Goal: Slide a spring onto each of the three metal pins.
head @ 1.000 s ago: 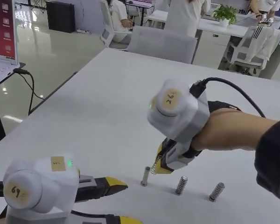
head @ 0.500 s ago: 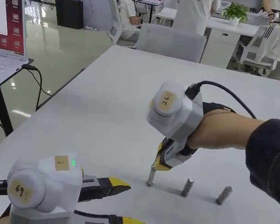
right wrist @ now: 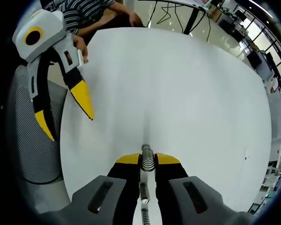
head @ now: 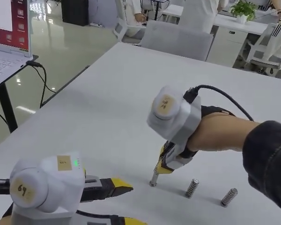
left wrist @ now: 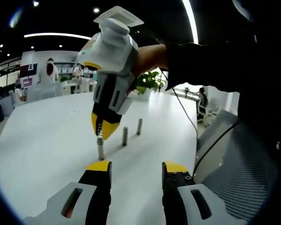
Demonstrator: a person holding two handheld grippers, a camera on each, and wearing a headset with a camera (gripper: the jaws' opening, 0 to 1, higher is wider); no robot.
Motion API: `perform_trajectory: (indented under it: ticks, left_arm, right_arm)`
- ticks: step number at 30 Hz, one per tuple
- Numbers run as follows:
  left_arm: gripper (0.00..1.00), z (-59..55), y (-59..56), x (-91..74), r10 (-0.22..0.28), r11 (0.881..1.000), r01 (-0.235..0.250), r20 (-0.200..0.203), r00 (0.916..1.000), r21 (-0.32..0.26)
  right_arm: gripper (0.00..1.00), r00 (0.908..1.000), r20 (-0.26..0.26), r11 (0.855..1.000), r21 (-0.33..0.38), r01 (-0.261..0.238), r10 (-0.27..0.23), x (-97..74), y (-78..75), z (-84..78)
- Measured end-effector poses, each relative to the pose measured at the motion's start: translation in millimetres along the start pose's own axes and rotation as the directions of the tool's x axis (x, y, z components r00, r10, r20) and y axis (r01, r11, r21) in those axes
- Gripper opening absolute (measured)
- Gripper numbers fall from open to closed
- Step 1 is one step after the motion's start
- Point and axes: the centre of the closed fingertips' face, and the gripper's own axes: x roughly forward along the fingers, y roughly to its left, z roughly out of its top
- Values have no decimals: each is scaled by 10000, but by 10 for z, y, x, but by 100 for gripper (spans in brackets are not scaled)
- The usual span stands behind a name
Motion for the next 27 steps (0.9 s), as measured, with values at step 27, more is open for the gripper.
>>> perform_trajectory:
  ticks: [27]
  left_arm:
    - [37, -3, 37, -4, 90, 9999, -89, 30, 10000, -95]
  right_arm:
    - [9, 9978, -558, 9993, -21, -366, 365, 378, 121, -82]
